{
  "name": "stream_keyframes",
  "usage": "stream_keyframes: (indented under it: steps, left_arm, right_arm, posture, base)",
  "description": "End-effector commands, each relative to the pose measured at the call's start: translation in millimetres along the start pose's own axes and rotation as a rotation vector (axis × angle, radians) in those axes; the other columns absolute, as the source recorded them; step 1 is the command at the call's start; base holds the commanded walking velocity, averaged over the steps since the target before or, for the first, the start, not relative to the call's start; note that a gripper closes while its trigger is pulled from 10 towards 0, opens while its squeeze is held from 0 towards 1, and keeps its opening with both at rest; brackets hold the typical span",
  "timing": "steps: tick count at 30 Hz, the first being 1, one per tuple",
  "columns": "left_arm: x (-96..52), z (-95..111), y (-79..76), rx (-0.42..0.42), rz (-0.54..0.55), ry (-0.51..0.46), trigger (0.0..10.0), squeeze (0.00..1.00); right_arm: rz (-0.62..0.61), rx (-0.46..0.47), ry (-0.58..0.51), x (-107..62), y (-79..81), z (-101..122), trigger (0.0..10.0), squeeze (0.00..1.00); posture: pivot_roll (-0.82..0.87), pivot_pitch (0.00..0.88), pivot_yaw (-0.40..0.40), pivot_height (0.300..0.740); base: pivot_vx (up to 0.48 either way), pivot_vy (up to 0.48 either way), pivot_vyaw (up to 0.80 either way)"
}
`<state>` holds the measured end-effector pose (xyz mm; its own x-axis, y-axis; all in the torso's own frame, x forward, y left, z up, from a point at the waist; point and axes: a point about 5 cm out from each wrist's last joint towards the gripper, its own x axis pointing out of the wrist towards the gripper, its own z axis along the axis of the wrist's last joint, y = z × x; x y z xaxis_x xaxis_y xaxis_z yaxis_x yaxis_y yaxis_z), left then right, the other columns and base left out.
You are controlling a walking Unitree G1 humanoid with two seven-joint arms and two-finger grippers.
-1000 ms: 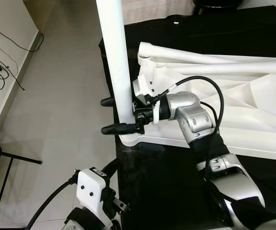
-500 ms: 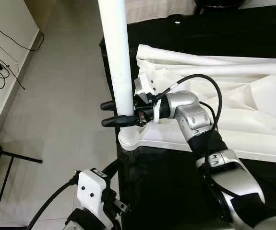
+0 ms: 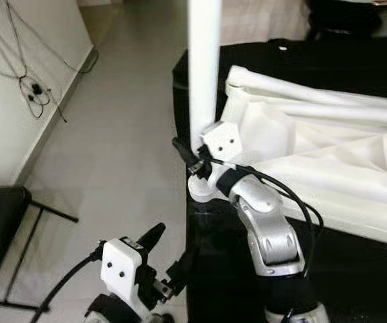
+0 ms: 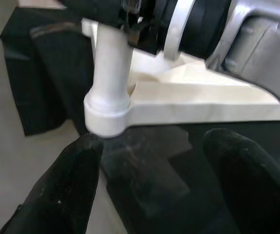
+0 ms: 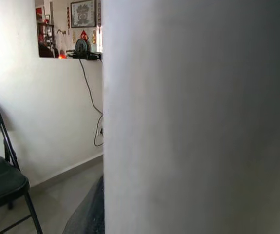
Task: Building children table
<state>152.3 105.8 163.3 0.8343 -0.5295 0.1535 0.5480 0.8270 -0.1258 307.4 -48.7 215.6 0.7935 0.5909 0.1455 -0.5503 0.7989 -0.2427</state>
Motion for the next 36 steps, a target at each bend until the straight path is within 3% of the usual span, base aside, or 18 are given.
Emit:
stream_keyframes:
  steps: [1, 2, 3, 6, 7, 9, 10, 11, 13, 16, 17, 18, 19, 20, 21, 22, 25, 36]
  left_arm:
    - [-2.6, -5, 0.9, -0.012, -0.006, 0.030, 10.0, 0.00]
    - [-2.8, -4, 1.7, -0.006, 0.002, 0.026, 10.0, 0.00]
    - [-2.8, -4, 2.0, -0.005, 0.008, 0.024, 10.0, 0.00]
    - [-2.9, -3, 2.2, -0.004, 0.012, 0.023, 10.0, 0.00]
    - [-3.1, -3, 2.1, -0.004, 0.011, 0.024, 10.0, 0.00]
    - [-3.1, -3, 2.1, -0.004, 0.010, 0.025, 10.0, 0.00]
    - [-3.2, -3, 2.1, -0.005, 0.008, 0.026, 10.0, 0.00]
    - [-3.2, -3, 2.1, -0.005, 0.008, 0.026, 10.0, 0.00]
    - [-3.0, -3, 1.9, -0.008, 0.003, 0.027, 10.0, 0.00]
    - [-2.8, -2, 1.2, -0.009, 0.001, 0.025, 10.0, 0.00]
    - [-2.8, -2, 1.2, -0.009, 0.001, 0.025, 10.0, 0.00]
    - [-3.1, -2, 0.4, -0.008, 0.005, 0.023, 10.0, 0.00]
    - [-3.1, -2, 0.4, -0.008, 0.005, 0.023, 10.0, 0.00]
    - [-3.3, -2, -0.2, -0.007, 0.005, 0.023, 10.0, 0.00]
    - [-3.3, -2, -0.2, -0.007, 0.005, 0.023, 10.0, 0.00]
    - [-3.7, -1, -1.3, -0.007, 0.005, 0.024, 10.0, 0.00]
    - [-5.1, 0, -4.7, -0.008, 0.003, 0.025, 10.0, 0.00]
    - [-10.1, 4, -12.2, -0.011, 0.005, 0.030, 10.0, 0.00]
  right_arm:
    - [0.028, 0.102, 0.110, 4.2, 23.9, -28, 0.0, 0.00]
    - [0.026, 0.092, 0.122, 6.9, 22.9, -25, 0.8, 0.00]
    - [0.025, 0.076, 0.121, 8.5, 21.0, -22, 10.0, 0.00]
    - [0.033, 0.058, 0.098, 11.6, 15.9, -17, 10.0, 0.00]
    - [0.073, 0.033, 0.044, 15.9, 8.3, -9, 10.0, 0.93]
    - [0.086, 0.015, 0.025, 16.3, 5.8, -5, 10.0, 0.93]
    - [0.153, 0.025, -0.003, 18.2, 5.1, 0, 10.0, 1.00]
    - [0.153, 0.025, -0.003, 18.2, 5.1, 0, 10.0, 1.00]
    - [0.339, 0.050, -0.073, 20.4, 2.1, 12, 10.0, 1.00]
    - [0.517, 0.026, -0.089, 19.9, -2.5, 14, 10.0, 1.00]
    - [0.517, 0.026, -0.089, 19.9, -2.5, 14, 10.0, 1.00]
    - [0.598, -0.070, -0.053, 26.7, -8.9, 8, 10.0, 1.00]
    - [0.598, -0.070, -0.053, 26.7, -8.9, 8, 10.0, 1.00]
    - [0.645, -0.098, -0.028, 30.3, -10.6, 4, 10.0, 0.17]
    - [0.645, -0.098, -0.028, 30.3, -10.6, 4, 10.0, 0.17]
    - [0.701, -0.108, 0.006, 35.2, -12.4, 0, 10.0, 0.00]
    - [0.837, -0.086, 0.052, 44.1, -14.4, -1, 10.0, 0.00]
    - [0.982, 0.011, 0.041, 51.8, -18.6, 7, 10.0, 0.00]
  posture:
    - [0.03, 0.206, 0.039, 0.740]
    - [0.03, 0.205, 0.040, 0.740]
    - [0.04, 0.207, 0.040, 0.740]
    - [0.04, 0.209, 0.040, 0.740]
    - [0.04, 0.209, 0.040, 0.740]
    - [0.04, 0.209, 0.040, 0.740]
    - [0.05, 0.213, 0.044, 0.740]
    - [0.05, 0.213, 0.044, 0.740]
    - [0.06, 0.216, 0.042, 0.740]
    - [0.06, 0.221, 0.042, 0.740]
    - [0.06, 0.221, 0.042, 0.740]
    - [0.07, 0.221, 0.044, 0.740]
    - [0.07, 0.221, 0.044, 0.740]
    - [0.08, 0.225, 0.042, 0.740]
    - [0.08, 0.225, 0.042, 0.740]
    - [0.08, 0.230, 0.039, 0.740]
    - [0.09, 0.241, 0.037, 0.740]
    - [0.08, 0.287, 0.022, 0.740]
  base:
    - [0.000, 0.000, 0.00]
    - [0.000, 0.000, 0.00]
    - [0.000, 0.000, 0.00]
    - [0.000, 0.000, 0.00]
    - [0.000, 0.000, 0.00]
    - [0.000, 0.000, 0.00]
    - [0.000, 0.000, 0.00]
    - [0.000, 0.000, 0.00]
    - [0.000, 0.000, 0.00]
    - [0.000, 0.000, 0.00]
    - [0.000, 0.000, 0.00]
    - [0.000, 0.000, 0.00]
    - [0.000, 0.000, 0.00]
    - [0.000, 0.000, 0.00]
    - [0.000, 0.000, 0.00]
    - [0.000, 0.000, 0.00]
    - [0.000, 0.000, 0.00]
    - [0.000, 0.000, 0.00]
